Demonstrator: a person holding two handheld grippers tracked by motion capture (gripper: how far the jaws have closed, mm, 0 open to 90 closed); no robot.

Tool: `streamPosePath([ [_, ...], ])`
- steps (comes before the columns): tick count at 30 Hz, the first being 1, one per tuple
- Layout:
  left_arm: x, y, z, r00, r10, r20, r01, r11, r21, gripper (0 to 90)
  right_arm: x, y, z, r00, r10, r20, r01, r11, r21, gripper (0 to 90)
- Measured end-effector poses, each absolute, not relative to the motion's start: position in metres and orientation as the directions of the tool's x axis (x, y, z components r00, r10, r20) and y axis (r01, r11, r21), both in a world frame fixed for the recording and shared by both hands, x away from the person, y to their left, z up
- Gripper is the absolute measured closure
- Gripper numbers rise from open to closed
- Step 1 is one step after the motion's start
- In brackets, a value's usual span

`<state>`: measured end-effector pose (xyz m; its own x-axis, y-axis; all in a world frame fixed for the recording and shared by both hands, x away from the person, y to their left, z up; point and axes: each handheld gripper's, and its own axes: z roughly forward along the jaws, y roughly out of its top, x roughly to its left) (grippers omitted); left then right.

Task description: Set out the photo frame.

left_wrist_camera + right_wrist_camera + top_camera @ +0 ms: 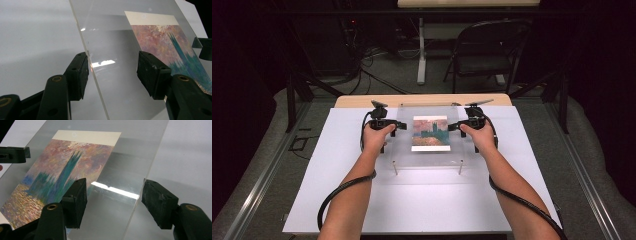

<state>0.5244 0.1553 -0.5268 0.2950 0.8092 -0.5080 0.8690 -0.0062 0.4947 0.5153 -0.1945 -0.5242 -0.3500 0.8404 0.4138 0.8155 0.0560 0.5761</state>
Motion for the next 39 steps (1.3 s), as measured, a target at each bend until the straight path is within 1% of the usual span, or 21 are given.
streamPosePath([
  [6, 0.523, 0.155, -0.523, 0.293, 0.81, -0.508, 0.864, 0.003, 0.504, 44.7, 0.512, -0.194, -0.521, -0.359, 0.842, 0.402, 0.805, 0.061, 0.591, 36.5],
  [23, 0.515, 0.156, -0.504, 0.331, 0.815, -0.477, 0.846, -0.032, 0.532, 47.3, 0.5, -0.193, -0.506, -0.397, 0.847, 0.352, 0.764, 0.093, 0.638, 36.7],
  [30, 0.511, 0.156, -0.497, 0.342, 0.814, -0.469, 0.839, -0.04, 0.543, 49.1, 0.494, -0.194, -0.499, -0.409, 0.846, 0.341, 0.751, 0.101, 0.652, 38.2],
  [39, 0.503, 0.157, -0.482, 0.372, 0.813, -0.448, 0.821, -0.063, 0.568, 51.8, 0.485, -0.194, -0.486, -0.441, 0.848, 0.294, 0.723, 0.142, 0.676, 40.3],
])
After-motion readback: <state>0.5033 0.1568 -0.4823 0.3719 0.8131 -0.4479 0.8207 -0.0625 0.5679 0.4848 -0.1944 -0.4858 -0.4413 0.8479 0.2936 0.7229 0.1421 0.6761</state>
